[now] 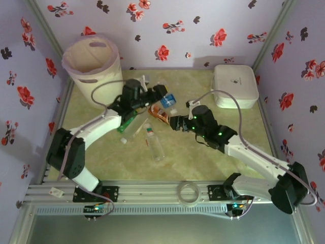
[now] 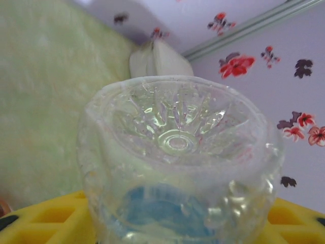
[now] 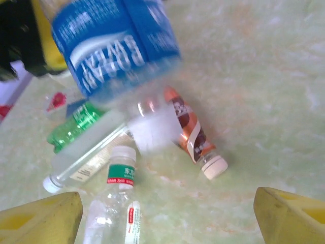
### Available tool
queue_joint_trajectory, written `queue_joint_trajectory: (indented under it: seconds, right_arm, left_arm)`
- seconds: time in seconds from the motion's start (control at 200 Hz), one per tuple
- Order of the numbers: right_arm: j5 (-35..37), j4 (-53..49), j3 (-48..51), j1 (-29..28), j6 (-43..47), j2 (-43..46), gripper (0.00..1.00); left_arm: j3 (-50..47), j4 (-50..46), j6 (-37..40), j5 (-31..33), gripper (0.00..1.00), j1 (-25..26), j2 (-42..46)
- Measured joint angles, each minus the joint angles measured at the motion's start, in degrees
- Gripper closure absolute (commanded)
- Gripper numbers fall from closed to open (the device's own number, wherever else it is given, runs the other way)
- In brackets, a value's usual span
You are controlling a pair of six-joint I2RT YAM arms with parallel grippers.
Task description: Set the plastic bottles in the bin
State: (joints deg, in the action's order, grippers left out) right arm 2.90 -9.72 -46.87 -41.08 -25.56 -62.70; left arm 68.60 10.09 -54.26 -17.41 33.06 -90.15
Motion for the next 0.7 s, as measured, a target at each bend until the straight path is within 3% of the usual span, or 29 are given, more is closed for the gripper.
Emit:
queue_joint_trajectory:
  seconds: [0.305, 0.535, 0.7]
  right_arm:
    - [0.2, -2.9, -0.1, 2.5, 0.0, 4.3, 0.12]
    - [0.2, -6.1, 1.4, 2.6, 0.0, 4.3, 0.13]
    - [0.4, -7.0, 1.4, 2.8, 0.0, 4.2, 0.13]
  left_arm:
    - [34.1, -23.1, 18.6, 1.8, 0.53, -16.5, 2.4]
    - [46.3, -32.5, 23.5, 3.2, 0.56, -28.4, 0.8]
    - [54.8, -38.1, 25.4, 4.1, 0.58, -34.3, -6.2]
